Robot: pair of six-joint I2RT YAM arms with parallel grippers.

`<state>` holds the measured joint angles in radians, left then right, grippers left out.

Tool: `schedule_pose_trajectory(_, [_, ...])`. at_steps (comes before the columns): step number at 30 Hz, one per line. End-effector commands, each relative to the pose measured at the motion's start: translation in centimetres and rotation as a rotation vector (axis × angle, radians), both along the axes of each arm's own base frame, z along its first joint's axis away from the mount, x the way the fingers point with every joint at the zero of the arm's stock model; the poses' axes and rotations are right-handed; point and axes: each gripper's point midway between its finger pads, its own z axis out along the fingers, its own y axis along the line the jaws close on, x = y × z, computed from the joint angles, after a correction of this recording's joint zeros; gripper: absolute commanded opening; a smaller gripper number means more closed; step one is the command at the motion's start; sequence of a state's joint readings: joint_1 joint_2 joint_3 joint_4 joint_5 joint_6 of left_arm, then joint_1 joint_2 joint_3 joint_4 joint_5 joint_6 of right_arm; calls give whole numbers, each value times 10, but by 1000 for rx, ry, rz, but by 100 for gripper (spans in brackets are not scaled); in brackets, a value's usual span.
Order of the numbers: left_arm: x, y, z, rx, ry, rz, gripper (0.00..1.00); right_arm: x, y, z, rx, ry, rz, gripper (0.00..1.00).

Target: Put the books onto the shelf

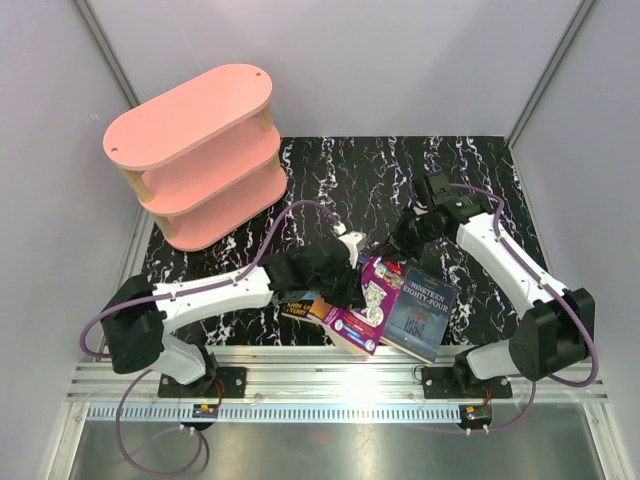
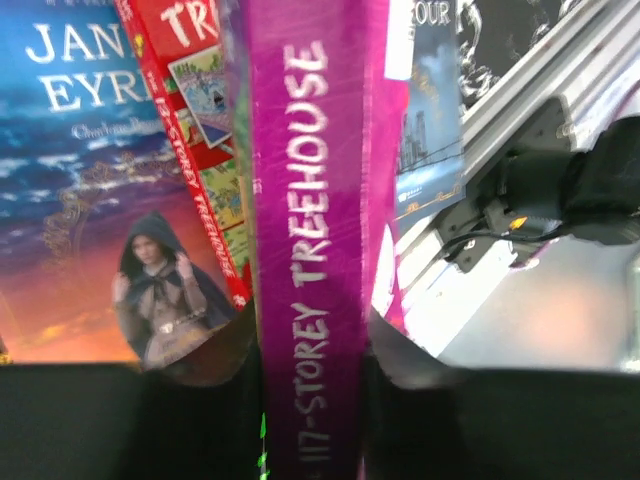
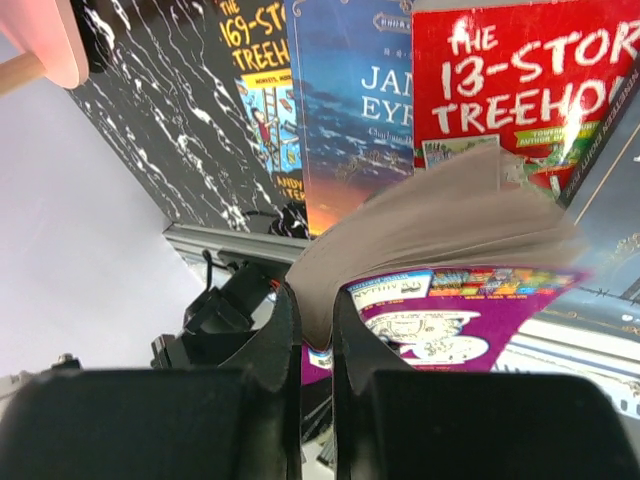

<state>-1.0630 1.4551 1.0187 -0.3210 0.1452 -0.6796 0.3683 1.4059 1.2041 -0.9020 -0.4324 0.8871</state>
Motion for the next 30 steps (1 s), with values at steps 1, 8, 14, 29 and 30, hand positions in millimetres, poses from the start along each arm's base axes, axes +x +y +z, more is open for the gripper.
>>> schedule_pose_trajectory(1, [11, -9, 32, -16, -67, -4, 0, 5, 16, 34, 113, -61, 23, 0])
schedule_pose_trajectory(8, [30, 28, 39, 169, -149, 102, 0, 4, 4, 44, 36, -96, 41, 100])
schedule_pose_trajectory(14, [52, 64, 110, 191, -269, 219, 0, 16, -24, 114, -84, -276, -49, 100])
schedule_pose_trajectory(29, [182, 219, 384, -248, -652, 724, 0, -38, -19, 139, 115, -325, -46, 100])
schedule_pose_trajectory(30, [192, 229, 402, -286, -693, 762, 0, -41, -20, 139, 116, -326, -40, 100])
